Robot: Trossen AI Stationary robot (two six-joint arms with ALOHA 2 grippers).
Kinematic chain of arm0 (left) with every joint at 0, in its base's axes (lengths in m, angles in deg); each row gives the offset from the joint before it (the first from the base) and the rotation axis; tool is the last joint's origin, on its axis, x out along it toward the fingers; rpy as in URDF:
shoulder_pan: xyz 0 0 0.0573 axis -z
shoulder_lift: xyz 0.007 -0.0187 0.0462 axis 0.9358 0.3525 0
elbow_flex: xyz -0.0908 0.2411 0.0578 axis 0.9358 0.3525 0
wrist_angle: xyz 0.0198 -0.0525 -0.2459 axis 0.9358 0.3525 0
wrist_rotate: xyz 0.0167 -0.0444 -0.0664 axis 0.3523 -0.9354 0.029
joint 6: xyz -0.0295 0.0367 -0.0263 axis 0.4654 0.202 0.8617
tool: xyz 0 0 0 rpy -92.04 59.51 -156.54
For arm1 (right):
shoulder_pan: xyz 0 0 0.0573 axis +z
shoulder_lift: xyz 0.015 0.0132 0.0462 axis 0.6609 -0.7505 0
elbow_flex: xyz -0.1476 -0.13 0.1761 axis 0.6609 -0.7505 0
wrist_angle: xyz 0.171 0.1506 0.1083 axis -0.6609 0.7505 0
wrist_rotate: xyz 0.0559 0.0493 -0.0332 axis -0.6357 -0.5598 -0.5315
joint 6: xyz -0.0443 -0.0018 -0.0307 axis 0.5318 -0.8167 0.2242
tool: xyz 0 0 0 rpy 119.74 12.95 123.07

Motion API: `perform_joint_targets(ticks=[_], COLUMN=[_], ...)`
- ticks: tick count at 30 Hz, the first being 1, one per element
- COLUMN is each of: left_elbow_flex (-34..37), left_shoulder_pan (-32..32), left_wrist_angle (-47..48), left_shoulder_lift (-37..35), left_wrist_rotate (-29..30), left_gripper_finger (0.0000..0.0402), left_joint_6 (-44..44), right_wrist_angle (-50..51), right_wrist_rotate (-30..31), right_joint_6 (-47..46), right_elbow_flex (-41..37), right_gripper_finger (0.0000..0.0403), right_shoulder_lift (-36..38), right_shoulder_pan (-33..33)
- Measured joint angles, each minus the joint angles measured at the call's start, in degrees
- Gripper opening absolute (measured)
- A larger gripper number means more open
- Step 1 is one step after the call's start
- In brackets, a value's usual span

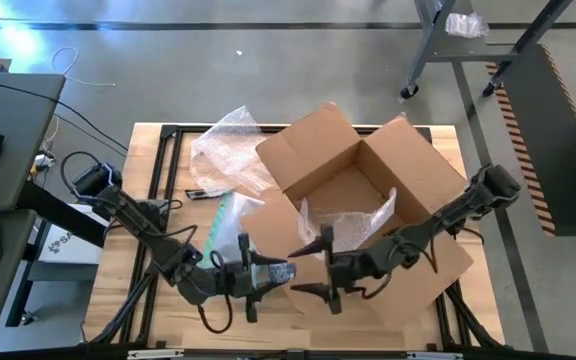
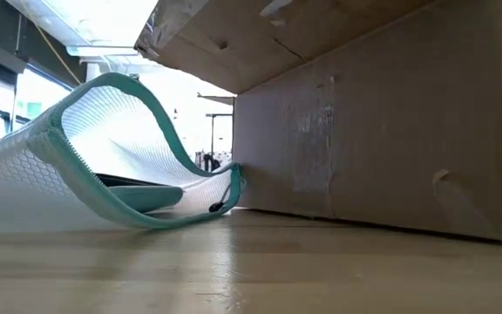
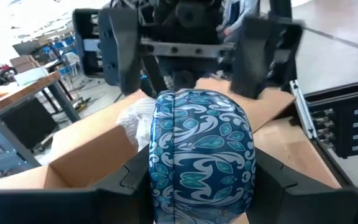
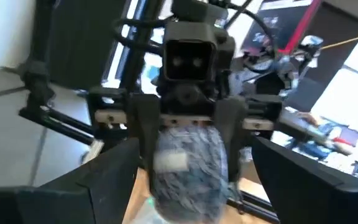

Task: Unpack boxes
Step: Put the blue scented candle into the white zip bag

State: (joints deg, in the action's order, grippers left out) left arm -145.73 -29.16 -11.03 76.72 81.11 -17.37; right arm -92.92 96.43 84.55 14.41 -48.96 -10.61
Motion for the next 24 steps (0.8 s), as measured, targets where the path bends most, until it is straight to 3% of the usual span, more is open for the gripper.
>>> perform_joint_targets(ticks=[9, 17, 24], left_elbow_flex=[0.0, 0.0, -0.1], left_shoulder_pan=[-0.1, -0.1, 0.5], left_wrist_angle=[0.1, 1.1, 5.5], left_shoulder_lift=[0.0, 0.0, 0.0], left_wrist_rotate=[0.1, -0.4, -1.7], left_gripper_finger=[0.0149, 0.0182, 0.0201], left_joint_6=[0.0, -0.6, 1.4], right_wrist_angle=[5.5, 7.0, 9.5], right_wrist_rotate=[0.4, 0.1, 2.9], right_joint_6=[-1.3, -4.3, -3.3], right_elbow_flex=[4.4, 4.5, 4.4], right_gripper_finger=[0.0276, 0.0152, 0.0151], right_shoulder_lift=[-3.4, -3.3, -2.4], right_shoulder_pan=[-0.8, -1.8, -0.9])
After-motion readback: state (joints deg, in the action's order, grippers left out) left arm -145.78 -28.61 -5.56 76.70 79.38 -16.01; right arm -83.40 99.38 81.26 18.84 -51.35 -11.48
